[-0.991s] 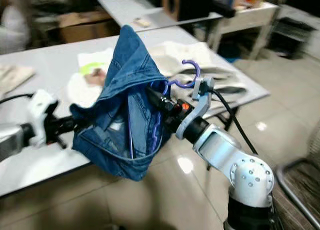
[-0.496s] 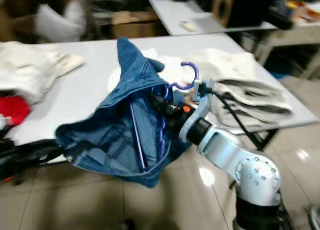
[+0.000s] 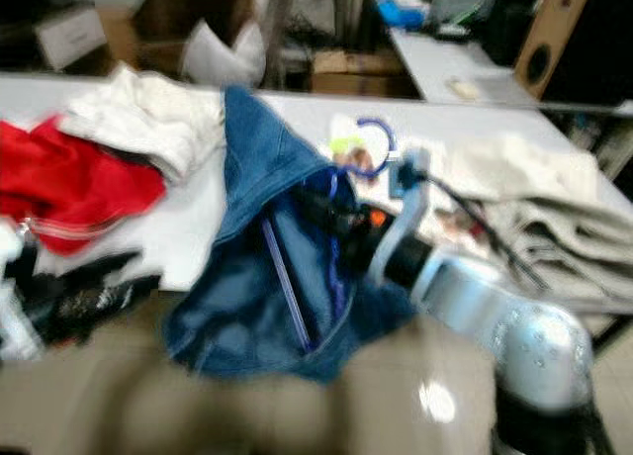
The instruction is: Hang hanger
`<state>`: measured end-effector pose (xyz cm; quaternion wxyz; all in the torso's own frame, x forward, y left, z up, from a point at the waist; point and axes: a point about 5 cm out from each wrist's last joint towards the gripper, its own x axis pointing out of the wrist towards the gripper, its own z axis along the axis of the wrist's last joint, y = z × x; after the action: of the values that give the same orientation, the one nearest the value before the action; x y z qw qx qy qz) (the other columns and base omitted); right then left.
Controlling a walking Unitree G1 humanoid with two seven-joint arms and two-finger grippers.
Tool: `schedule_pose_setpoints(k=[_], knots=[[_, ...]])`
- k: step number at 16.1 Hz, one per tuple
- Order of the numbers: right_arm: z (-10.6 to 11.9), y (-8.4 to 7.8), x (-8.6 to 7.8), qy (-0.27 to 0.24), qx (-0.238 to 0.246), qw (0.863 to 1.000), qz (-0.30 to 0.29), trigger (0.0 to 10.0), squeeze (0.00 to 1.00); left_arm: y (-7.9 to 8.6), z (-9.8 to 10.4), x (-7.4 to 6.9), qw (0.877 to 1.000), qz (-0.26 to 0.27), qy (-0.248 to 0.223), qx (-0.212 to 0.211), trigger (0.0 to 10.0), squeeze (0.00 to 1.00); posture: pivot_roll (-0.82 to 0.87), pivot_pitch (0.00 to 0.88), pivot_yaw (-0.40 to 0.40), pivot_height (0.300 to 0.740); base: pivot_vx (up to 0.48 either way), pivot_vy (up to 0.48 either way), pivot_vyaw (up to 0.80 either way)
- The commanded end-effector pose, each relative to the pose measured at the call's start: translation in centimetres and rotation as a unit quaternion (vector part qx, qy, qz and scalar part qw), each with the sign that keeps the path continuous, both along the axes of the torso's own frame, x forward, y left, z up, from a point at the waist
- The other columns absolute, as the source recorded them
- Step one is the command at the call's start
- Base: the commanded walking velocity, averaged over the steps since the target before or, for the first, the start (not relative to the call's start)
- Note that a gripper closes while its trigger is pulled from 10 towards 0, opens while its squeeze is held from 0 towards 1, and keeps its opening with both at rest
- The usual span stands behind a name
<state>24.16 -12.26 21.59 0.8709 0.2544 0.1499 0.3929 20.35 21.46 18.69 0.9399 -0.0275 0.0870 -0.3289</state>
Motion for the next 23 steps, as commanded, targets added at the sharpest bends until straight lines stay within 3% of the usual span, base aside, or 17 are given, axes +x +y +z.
schedule_pose_setpoints(k=[1,6,7,8,9,11,13,15,18,23], knots=[[0.2,-0.2,-0.3,-0.013,-0.028,0.999,0.009,10.0,0.00,-0.8,-0.5,0.3,1.000,0.024,-0.010,0.013,10.0,1.00,-0.05,0.000,-0.004,0.740,0.000,0.000,0.76],[-2.5,-0.6,-1.5,0.006,-0.070,0.998,0.002,10.0,0.00,-3.9,-1.6,3.2,0.999,0.046,-0.027,-0.006,10.0,1.00,-0.09,0.000,0.008,0.740,0.000,0.000,0.77],[-3.2,-0.6,-1.7,0.011,-0.073,0.997,0.000,10.0,0.00,-5.1,-2.3,4.0,0.999,0.020,-0.033,0.006,10.0,0.89,-0.09,0.000,-0.002,0.740,0.000,0.000,0.75],[-3.3,-0.6,-1.7,0.013,-0.075,0.997,-0.001,10.0,0.00,-5.4,-2.5,4.3,0.999,0.012,-0.035,0.009,10.0,0.31,-0.09,0.000,-0.003,0.740,0.000,0.000,0.74],[-3.9,-0.7,-1.6,0.017,-0.081,0.997,-0.008,10.0,0.00,-6.0,-3.3,5.6,0.999,0.023,-0.029,-0.004,10.0,0.00,-0.09,0.000,0.002,0.740,0.000,0.000,0.76],[-4.9,-1.0,-1.8,0.024,-0.088,0.996,-0.017,10.0,0.00,-6.8,-4.7,6.9,0.998,0.055,-0.002,-0.011,10.0,0.00,-0.09,0.000,0.007,0.740,0.000,0.000,0.77],[-5.5,-1.1,-2.1,0.031,-0.089,0.995,-0.026,10.0,0.00,-7.8,-4.9,6.7,0.999,0.053,-0.006,-0.002,10.0,0.00,-0.09,0.007,0.015,0.740,0.000,0.000,0.78],[-6.1,-1.3,-2.3,0.032,-0.095,0.994,-0.039,10.0,0.00,-7.9,-5.1,6.6,0.995,0.095,-0.001,-0.005,10.0,0.00,-0.09,0.012,0.022,0.740,0.000,0.000,0.78],[-7.3,-1.1,-2.3,0.020,-0.117,0.992,-0.051,10.0,0.00,-7.8,-6.6,5.1,0.992,0.102,-0.004,0.071,10.0,0.00,-0.07,0.015,0.033,0.740,0.000,0.000,0.78],[-8.1,-1.5,-1.8,0.014,-0.156,0.986,-0.058,10.0,0.00,-7.1,-6.2,4.1,0.989,0.108,-0.009,0.099,10.0,0.00,-0.05,0.039,0.006,0.740,0.000,0.000,0.78]])
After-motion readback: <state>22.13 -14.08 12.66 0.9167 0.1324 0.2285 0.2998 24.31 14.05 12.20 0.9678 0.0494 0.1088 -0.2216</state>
